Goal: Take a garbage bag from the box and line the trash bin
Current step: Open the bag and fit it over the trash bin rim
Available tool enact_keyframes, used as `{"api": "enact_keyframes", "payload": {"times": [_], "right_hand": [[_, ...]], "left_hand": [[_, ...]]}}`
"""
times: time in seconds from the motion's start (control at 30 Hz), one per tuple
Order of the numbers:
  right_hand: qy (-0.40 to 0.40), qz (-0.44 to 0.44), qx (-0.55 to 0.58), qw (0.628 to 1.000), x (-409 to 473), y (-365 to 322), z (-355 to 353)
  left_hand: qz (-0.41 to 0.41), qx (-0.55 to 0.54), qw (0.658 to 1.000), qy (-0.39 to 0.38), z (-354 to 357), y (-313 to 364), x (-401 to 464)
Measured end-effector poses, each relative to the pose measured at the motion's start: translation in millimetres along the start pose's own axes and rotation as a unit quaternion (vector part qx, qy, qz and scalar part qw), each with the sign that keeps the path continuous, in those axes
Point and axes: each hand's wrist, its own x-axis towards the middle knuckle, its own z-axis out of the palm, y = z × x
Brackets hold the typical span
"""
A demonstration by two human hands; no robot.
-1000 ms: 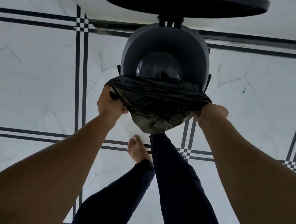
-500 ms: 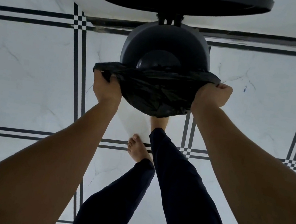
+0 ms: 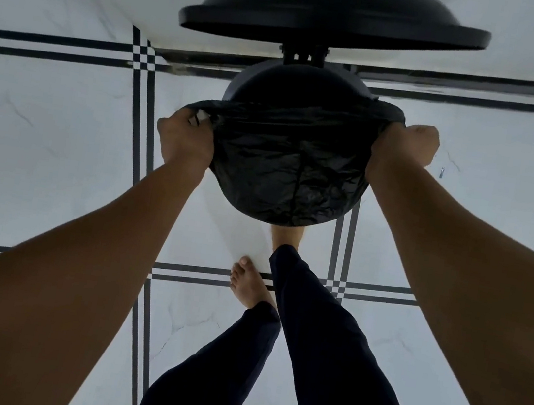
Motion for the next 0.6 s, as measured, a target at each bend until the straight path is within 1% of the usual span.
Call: {"api": "enact_keyframes", "payload": {"times": [0.07, 0.13, 0.2, 0.27, 0.33, 0.4, 0.47, 0.53, 0.6], "right_hand": [[0.03, -0.023, 0.01, 0.999, -0.6, -2.1, 6.5], [0.022, -0.07, -0.009, 0.997, -1.9, -2.3, 12.8], [-0.022, -0.142, -0.065, 0.987, -3.1, -2.4, 19.1], [-0.078, -0.207, -0.119, 0.968, -5.2, -1.0, 24.9], [-0.112, -0.263, -0.145, 0.947, -7.3, -1.9, 28.9], [-0.126, -0.309, -0.167, 0.928, -6.6, -3.2, 32.7], [-0.14, -0.345, -0.19, 0.908, -5.3, -4.8, 36.1], [-0.15, -0.358, -0.211, 0.897, -3.6, -5.2, 38.6], [-0.157, -0.371, -0.229, 0.886, -1.2, -5.2, 41.6]], "left_hand": [[0.005, 0.005, 1.0, -0.002, -0.2, 8.0, -1.4], [0.007, 0.0, 1.0, -0.001, 3.3, 14.3, 0.0], [-0.008, -0.016, 1.0, 0.008, 9.1, 18.8, 3.5], [-0.032, -0.054, 0.998, 0.01, 14.0, 22.3, 8.9], [-0.042, -0.091, 0.995, 0.007, 14.9, 24.0, 11.0], [-0.017, -0.106, 0.994, -0.015, 16.0, 25.5, 11.9], [0.056, -0.115, 0.99, -0.063, 16.9, 29.2, 7.9], [0.107, -0.116, 0.982, -0.099, 19.6, 32.9, 3.7], [0.124, -0.095, 0.982, -0.109, 25.1, 36.7, 1.2]]}}
